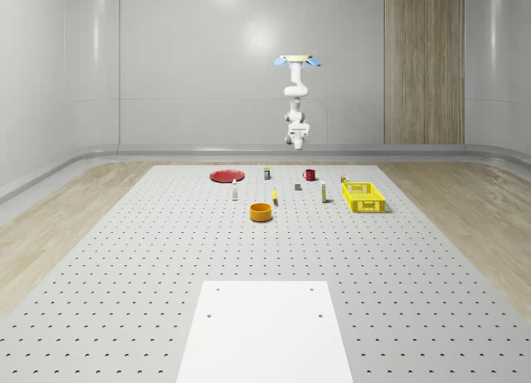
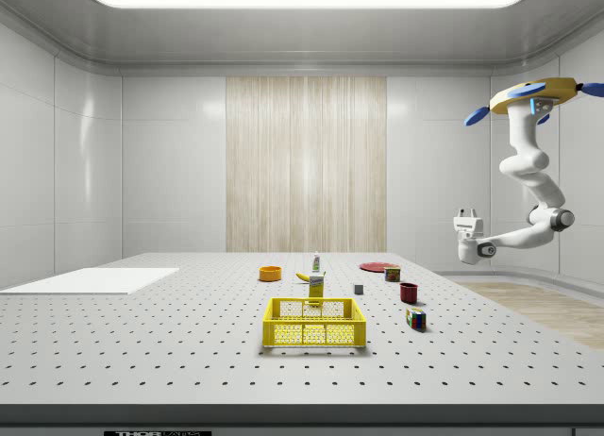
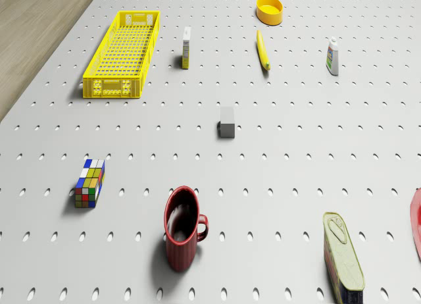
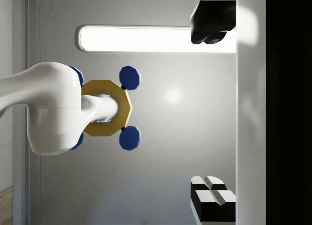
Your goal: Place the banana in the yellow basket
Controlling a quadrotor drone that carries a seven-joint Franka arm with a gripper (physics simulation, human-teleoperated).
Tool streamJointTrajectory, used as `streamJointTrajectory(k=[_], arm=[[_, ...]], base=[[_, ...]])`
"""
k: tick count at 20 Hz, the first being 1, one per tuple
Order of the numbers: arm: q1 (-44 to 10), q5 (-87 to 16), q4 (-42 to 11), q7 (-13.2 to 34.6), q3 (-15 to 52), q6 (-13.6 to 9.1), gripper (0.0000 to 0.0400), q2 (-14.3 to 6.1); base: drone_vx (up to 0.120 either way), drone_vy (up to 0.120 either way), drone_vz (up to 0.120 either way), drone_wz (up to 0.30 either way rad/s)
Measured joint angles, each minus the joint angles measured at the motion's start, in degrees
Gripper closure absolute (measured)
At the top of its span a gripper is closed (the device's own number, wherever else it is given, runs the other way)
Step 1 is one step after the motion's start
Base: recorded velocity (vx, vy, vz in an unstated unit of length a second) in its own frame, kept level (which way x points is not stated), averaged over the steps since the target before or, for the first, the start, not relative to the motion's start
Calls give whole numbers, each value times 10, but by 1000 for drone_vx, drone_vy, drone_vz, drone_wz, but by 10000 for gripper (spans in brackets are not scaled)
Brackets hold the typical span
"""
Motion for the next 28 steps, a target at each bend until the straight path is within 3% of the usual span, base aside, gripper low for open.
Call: streamJointTrajectory(k=[8,28], arm=[[-1,0,-1,0,1,3,0,-2],[-5,-18,-7,2,14,12,0,-8]], base=[[5,-120,0,0],[120,-120,0,0]])
